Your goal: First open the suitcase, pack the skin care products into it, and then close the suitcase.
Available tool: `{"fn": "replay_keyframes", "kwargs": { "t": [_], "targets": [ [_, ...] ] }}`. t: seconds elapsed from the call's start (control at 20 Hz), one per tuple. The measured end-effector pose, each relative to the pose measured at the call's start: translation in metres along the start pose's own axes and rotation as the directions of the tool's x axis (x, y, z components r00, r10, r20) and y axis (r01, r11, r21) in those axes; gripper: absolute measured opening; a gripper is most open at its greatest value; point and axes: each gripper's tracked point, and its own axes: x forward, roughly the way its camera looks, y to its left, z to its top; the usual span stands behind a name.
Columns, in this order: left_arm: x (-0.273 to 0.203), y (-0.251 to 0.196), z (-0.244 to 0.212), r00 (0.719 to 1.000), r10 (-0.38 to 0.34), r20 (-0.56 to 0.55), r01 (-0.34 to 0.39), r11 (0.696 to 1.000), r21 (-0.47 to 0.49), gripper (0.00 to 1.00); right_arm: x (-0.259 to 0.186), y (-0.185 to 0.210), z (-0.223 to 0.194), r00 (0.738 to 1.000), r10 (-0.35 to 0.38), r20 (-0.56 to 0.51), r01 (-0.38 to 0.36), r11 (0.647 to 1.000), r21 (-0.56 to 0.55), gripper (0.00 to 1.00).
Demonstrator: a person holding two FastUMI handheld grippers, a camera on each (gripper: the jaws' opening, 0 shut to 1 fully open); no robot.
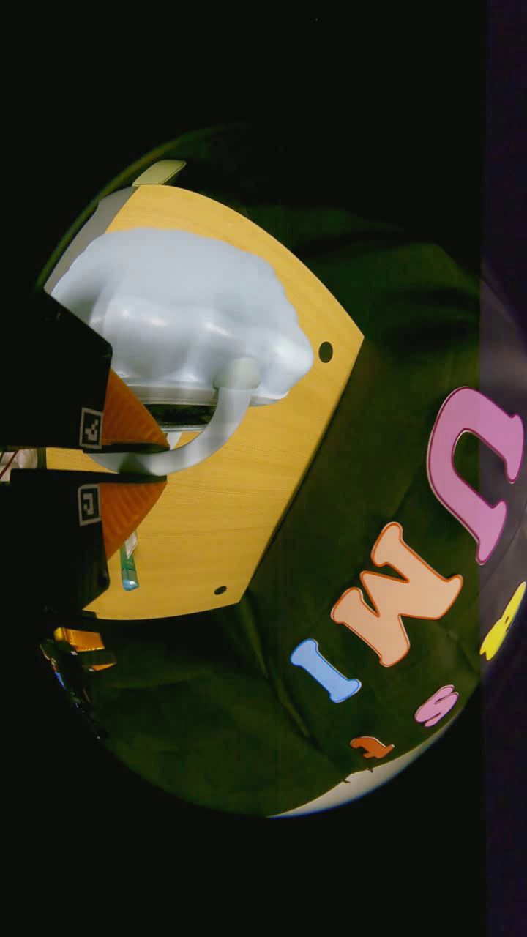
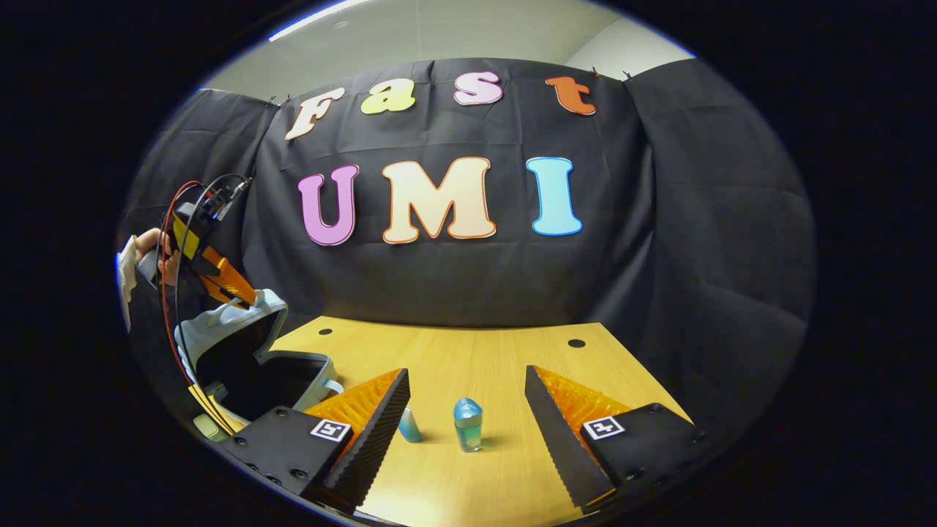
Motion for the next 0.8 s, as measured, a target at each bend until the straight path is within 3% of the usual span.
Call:
{"fn": "replay_keyframes", "kwargs": {
  "t": [0.15,0.45,0.8],
  "targets": [
    [-0.021,0.017,0.018,0.999,-0.014,0.044,0.013,1.000,0.007,0.03,0.001,0.020,0.001,1.000,-0.027,0.009,0.027,1.000,-0.015,0.99],
    [-0.068,0.081,0.046,0.995,0.038,0.090,-0.041,0.999,0.031,0.03,-0.001,0.049,-0.002,0.997,-0.082,0.013,0.082,0.997,-0.014,0.99],
    [-0.103,0.174,0.055,0.980,0.155,0.125,-0.157,0.987,0.013,0.03,0.011,0.077,-0.001,0.996,-0.086,0.000,0.086,0.996,-0.019,0.99]
  ]
}}
